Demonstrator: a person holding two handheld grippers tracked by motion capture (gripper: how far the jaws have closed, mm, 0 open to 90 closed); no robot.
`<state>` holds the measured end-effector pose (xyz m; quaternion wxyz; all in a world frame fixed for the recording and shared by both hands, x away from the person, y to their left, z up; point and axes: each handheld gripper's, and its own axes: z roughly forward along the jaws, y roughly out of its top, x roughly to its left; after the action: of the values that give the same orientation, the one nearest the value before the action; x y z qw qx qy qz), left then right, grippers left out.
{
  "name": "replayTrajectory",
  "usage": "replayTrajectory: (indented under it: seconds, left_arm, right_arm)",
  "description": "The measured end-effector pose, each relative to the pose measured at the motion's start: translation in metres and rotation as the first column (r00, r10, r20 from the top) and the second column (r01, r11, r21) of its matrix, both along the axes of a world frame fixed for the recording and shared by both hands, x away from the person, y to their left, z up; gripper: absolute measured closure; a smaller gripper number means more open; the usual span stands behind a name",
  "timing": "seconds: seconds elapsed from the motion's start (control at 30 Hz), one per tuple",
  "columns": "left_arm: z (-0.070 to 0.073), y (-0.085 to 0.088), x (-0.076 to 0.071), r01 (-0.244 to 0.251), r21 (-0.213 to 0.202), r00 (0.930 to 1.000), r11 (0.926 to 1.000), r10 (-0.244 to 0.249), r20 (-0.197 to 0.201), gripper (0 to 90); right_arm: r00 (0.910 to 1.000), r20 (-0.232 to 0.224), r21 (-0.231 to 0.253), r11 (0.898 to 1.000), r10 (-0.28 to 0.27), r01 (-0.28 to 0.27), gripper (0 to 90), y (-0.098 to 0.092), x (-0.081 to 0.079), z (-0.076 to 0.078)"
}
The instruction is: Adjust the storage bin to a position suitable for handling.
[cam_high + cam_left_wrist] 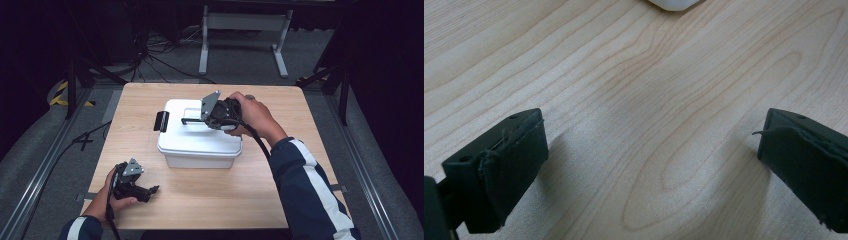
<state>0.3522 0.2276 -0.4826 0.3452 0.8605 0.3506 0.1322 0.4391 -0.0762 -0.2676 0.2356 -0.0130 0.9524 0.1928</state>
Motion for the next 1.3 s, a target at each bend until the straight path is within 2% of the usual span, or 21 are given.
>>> replayTrajectory:
  seconds: [0.03, 0.07, 0.23, 0.53, 0.73, 1.03, 1.17, 1.3]
  left_arm:
    - [0.000, 0.000, 0.000, 0.000, 0.000, 1.0000, 1.0000, 0.000, 0.000, 0.3]
    - [0.000, 0.000, 0.000, 0.000, 0.000, 1.0000, 1.0000, 0.000, 0.000, 0.3]
    - [0.000, 0.000, 0.000, 0.000, 0.000, 1.0000, 1.0000, 0.000, 0.000, 0.3]
    - [0.000, 0.000, 0.000, 0.000, 0.000, 1.0000, 1.0000, 0.000, 0.000, 0.3]
    - [0.000, 0.000, 0.000, 0.000, 0.000, 1.0000, 1.0000, 0.000, 0.000, 0.3]
    - [0.000, 0.000, 0.000, -0.002, -0.003, 1.0000, 1.0000, 0.002, -0.005, 0.3]
    - [0.000, 0.000, 0.000, -0.002, -0.003, 1.0000, 1.0000, 0.002, -0.005, 0.3]
    - [0.000, 0.000, 0.000, -0.002, -0.003, 1.0000, 1.0000, 0.002, -0.005, 0.3]
  right_arm:
    - [0.9998, 0.009, 0.003, 1.000, 0.015, -0.015, 85.0, 0.000, 0.001, 0.001]
    - [1.0000, 0.002, 0.003, 1.000, -0.004, 0.004, 85.1, -0.001, -0.001, 0.002]
    - [0.9998, 0.019, 0.016, 1.000, 0.006, -0.006, 85.0, -0.004, 0.000, 0.005]
    - [0.9996, 0.021, 0.036, 0.999, -0.016, 0.015, 85.0, -0.014, -0.004, 0.013]
    - [0.9995, 0.029, 0.049, 0.999, -0.010, 0.008, 84.9, -0.023, -0.004, 0.019]
    - [0.9982, 0.044, 0.085, 0.996, -0.040, 0.036, 84.8, -0.039, -0.008, 0.028]
    - [0.9975, 0.051, 0.072, 0.996, -0.050, 0.046, 84.8, -0.047, -0.009, 0.031]
    - [0.9965, 0.053, 0.083, 0.995, -0.065, 0.060, 84.8, -0.057, -0.011, 0.034]
